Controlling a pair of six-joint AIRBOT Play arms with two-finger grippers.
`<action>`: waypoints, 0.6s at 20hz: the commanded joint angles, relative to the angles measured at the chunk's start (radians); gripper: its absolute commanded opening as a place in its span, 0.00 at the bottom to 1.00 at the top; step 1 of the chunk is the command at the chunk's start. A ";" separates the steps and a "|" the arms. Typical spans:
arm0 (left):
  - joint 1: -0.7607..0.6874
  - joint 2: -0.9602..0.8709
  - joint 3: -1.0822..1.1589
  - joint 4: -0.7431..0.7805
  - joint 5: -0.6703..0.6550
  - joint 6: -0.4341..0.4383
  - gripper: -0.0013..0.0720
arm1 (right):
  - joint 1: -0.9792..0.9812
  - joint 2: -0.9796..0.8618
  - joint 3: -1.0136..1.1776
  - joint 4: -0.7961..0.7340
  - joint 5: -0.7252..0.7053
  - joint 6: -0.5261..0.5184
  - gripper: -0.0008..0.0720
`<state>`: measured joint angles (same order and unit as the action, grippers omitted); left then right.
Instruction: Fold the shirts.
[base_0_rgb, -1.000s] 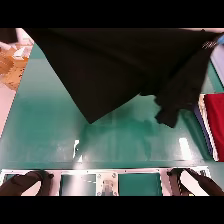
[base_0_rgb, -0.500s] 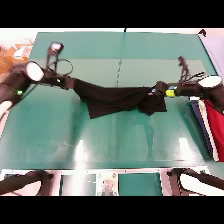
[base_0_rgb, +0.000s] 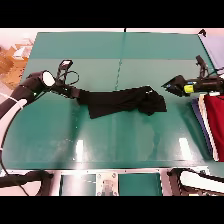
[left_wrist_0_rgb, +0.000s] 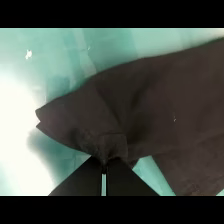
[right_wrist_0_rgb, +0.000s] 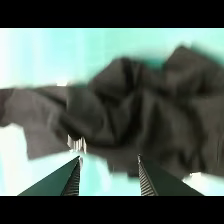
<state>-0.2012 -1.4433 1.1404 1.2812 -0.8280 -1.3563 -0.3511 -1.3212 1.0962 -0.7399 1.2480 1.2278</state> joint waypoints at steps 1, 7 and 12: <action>0.000 -0.004 -0.001 -0.003 -0.014 0.005 0.04 | -0.040 0.090 -0.136 -0.001 0.100 0.013 0.57; 0.000 -0.004 -0.001 -0.003 -0.019 0.005 0.05 | 0.256 0.152 -0.565 0.103 -0.379 0.009 0.57; 0.000 -0.004 -0.001 -0.003 -0.034 0.027 0.05 | 0.463 0.125 -0.594 0.222 -0.772 0.010 0.57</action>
<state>-0.2012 -1.4467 1.1400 1.2781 -0.8505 -1.3445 0.0082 -1.1896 0.5373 -0.5873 0.7341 1.2385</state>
